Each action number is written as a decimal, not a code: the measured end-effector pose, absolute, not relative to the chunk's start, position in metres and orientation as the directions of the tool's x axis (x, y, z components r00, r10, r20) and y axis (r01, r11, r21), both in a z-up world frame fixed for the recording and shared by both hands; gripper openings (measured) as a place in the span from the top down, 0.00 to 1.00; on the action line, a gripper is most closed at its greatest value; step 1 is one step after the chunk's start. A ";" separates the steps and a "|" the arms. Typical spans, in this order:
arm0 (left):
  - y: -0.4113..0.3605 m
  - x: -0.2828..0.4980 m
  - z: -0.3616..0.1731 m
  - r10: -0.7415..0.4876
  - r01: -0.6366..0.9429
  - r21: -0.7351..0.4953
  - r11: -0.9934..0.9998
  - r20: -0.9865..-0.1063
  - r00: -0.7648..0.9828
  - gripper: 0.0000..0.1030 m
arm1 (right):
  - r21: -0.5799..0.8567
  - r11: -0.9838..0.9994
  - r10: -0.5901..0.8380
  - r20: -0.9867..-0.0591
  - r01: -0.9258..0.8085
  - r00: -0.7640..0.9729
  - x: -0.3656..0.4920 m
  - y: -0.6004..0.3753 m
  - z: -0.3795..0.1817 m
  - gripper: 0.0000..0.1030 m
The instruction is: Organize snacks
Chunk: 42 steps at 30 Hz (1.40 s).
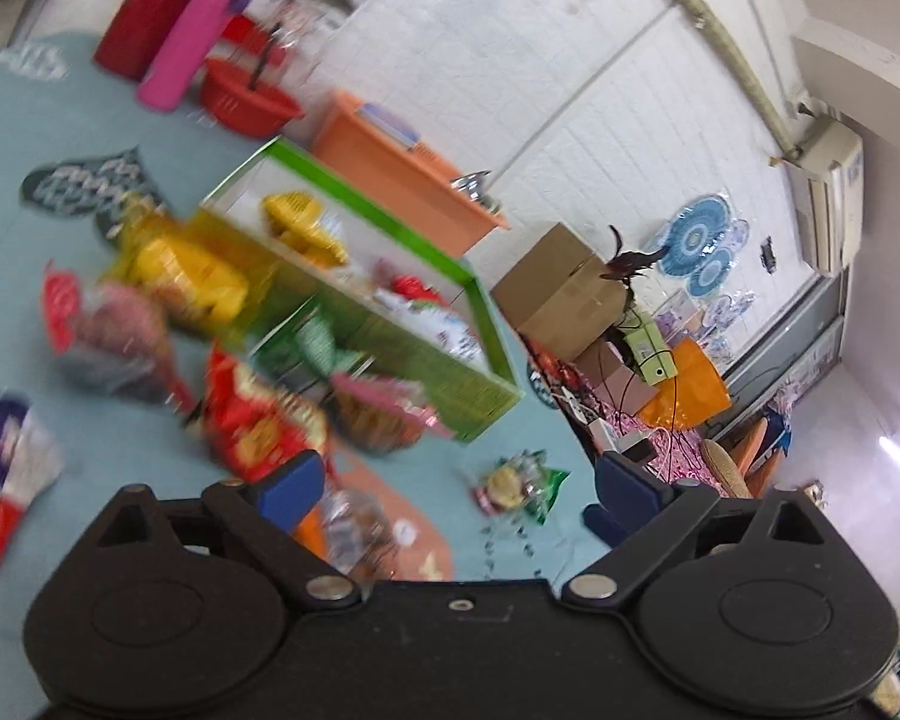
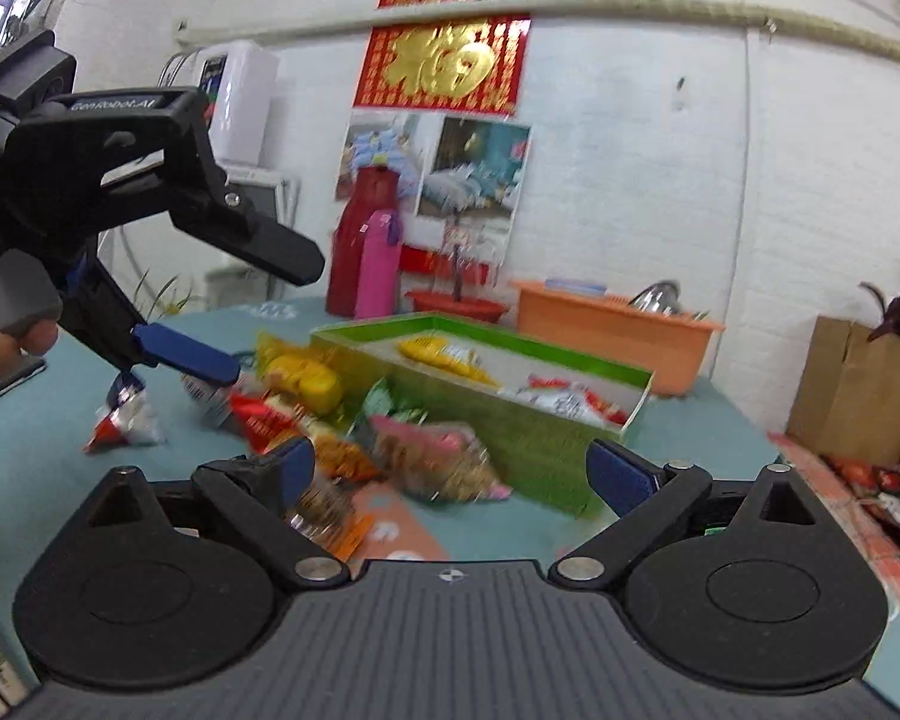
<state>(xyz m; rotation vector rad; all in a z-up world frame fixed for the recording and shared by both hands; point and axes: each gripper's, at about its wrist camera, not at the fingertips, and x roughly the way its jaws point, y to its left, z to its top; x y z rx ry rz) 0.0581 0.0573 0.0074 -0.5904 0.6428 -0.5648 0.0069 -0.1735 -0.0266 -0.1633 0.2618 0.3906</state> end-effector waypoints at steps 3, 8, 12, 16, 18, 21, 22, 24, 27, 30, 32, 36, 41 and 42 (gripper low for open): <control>0.071 0.052 -0.006 -0.635 0.251 -0.682 0.687 -0.395 0.664 0.00 | -0.109 0.879 0.410 -0.324 -0.464 0.853 0.006 -0.157 -0.035 0.00; 0.073 0.050 -0.016 -0.629 0.247 -0.664 0.705 -0.426 0.650 0.00 | -0.136 0.850 0.434 -0.369 -0.509 0.822 0.013 -0.137 -0.038 0.00; 0.064 0.061 -0.023 -0.616 0.262 -0.621 0.739 -0.465 0.635 0.04 | -0.117 0.848 0.432 -0.412 -0.517 0.802 0.025 -0.132 -0.038 0.00; 0.056 0.076 -0.033 -0.634 0.266 -0.630 0.729 -0.478 0.608 0.21 | -0.069 0.863 0.416 -0.467 -0.501 0.780 0.040 -0.131 -0.042 0.00; 0.053 0.081 -0.035 -0.636 0.268 -0.628 0.731 -0.483 0.602 0.26 | -0.031 0.868 0.416 -0.502 -0.496 0.758 0.046 -0.131 -0.042 0.00; 0.050 0.088 -0.039 -0.636 0.265 -0.623 0.736 -0.501 0.587 0.73 | -0.012 0.872 0.411 -0.525 -0.489 0.746 0.049 -0.130 -0.044 0.00; 0.049 0.090 -0.040 -0.632 0.263 -0.618 0.741 -0.508 0.585 0.82 | -0.014 0.871 0.410 -0.529 -0.491 0.743 0.048 -0.129 -0.044 0.11; 0.050 0.089 -0.039 -0.630 0.257 -0.624 0.738 -0.500 0.595 0.82 | -0.038 0.880 0.387 -0.518 -0.473 0.763 0.044 -0.129 -0.045 0.28; 0.051 0.083 -0.035 -0.635 0.263 -0.630 0.731 -0.485 0.602 0.84 | -0.044 0.872 0.413 -0.472 -0.488 0.779 0.034 -0.135 -0.045 0.38; 0.049 0.076 -0.029 -0.633 0.275 -0.620 0.734 -0.478 0.609 0.84 | -0.064 0.873 0.407 -0.449 -0.483 0.796 0.025 -0.137 -0.044 0.39; 0.048 0.071 -0.021 -0.638 0.288 -0.621 0.729 -0.461 0.617 0.84 | -0.070 0.877 0.406 -0.424 -0.476 0.810 0.020 -0.139 -0.040 0.39; 0.046 0.065 -0.003 -0.650 0.331 -0.613 0.718 -0.421 0.632 0.84 | -0.099 0.882 0.399 -0.363 -0.460 0.842 0.012 -0.144 -0.027 0.39; 0.040 0.072 0.024 -0.664 0.394 -0.586 0.708 -0.362 0.654 0.84 | -0.124 0.899 0.376 -0.271 -0.419 0.886 0.016 -0.150 -0.010 0.39; 0.038 0.074 0.029 -0.666 0.404 -0.581 0.707 -0.352 0.658 0.84 | -0.132 0.903 0.369 -0.254 -0.410 0.894 0.018 -0.151 -0.006 0.39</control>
